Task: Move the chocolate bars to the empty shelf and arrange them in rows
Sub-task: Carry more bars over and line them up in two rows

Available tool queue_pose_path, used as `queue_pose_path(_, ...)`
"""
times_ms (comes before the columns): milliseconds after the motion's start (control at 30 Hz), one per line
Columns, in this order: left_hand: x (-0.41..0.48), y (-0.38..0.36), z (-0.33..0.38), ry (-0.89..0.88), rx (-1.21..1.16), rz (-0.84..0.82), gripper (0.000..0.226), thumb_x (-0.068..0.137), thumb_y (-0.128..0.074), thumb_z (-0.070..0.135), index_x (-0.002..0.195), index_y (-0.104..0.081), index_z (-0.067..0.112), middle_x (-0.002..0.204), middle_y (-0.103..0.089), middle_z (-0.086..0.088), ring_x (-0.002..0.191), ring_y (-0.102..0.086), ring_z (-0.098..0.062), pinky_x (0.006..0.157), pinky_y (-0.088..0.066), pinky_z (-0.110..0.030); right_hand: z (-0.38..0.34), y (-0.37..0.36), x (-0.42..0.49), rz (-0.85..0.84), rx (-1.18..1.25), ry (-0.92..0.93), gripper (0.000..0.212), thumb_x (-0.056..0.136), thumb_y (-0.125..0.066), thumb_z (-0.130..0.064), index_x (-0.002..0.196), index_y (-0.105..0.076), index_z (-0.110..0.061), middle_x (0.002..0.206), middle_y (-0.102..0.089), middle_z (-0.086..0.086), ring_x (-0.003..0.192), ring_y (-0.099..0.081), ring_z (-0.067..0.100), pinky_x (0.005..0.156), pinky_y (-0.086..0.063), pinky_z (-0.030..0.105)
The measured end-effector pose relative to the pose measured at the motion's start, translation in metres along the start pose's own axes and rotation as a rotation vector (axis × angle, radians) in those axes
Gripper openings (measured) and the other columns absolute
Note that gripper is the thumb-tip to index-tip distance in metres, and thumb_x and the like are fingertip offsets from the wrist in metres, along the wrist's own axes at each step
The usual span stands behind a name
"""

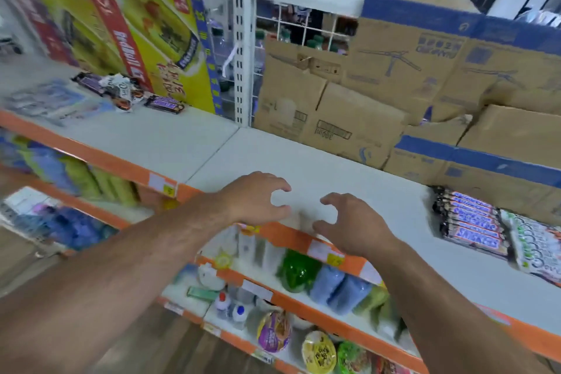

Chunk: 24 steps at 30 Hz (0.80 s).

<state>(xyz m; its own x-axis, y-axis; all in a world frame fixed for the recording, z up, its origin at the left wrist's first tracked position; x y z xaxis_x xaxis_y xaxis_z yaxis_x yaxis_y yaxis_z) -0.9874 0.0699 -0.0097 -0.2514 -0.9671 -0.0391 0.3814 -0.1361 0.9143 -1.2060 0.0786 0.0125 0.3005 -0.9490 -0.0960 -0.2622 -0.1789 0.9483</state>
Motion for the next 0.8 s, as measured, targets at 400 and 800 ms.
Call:
queue_pose_path(400,-0.073,0.071,-0.189,0.258,-0.060,0.103,0.058,0.081,-0.052,0.062,0.134,-0.047,0.039,0.142,-0.046,0.011,0.131,-0.040,-0.013,0.104,-0.033,-0.031,-0.198,-0.056,0.110,-0.122,-0.071,0.274,0.056,0.086,-0.058,-0.054,0.135,-0.047,-0.032,0.135,-0.050,-0.001,0.122,-0.050,0.019,0.096,-0.044,0.036)
queue_pose_path(800,-0.052,0.154,-0.349,0.438,-0.009,0.134,0.053,0.085,-0.054,0.058,0.134,-0.048,0.037,0.137,-0.050,0.010,0.127,-0.044,-0.013,0.101,-0.038,-0.030,-0.343,-0.099,0.272,-0.210,0.011,0.442,0.059,0.083,-0.061,-0.054,0.135,-0.049,-0.029,0.132,-0.053,-0.001,0.119,-0.053,0.018,0.092,-0.044,0.033)
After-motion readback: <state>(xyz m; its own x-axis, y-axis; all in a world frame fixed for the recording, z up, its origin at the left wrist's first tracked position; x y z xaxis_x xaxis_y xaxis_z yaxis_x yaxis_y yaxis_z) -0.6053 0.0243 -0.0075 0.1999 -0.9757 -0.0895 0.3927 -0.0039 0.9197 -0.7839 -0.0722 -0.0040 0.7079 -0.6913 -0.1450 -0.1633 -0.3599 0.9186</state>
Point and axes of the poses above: each hand's wrist, its own x-axis towards the middle knuckle, its own y-axis out of the back of the hand, z = x × y, the point moved 2 cm from there along x, towards the middle knuckle
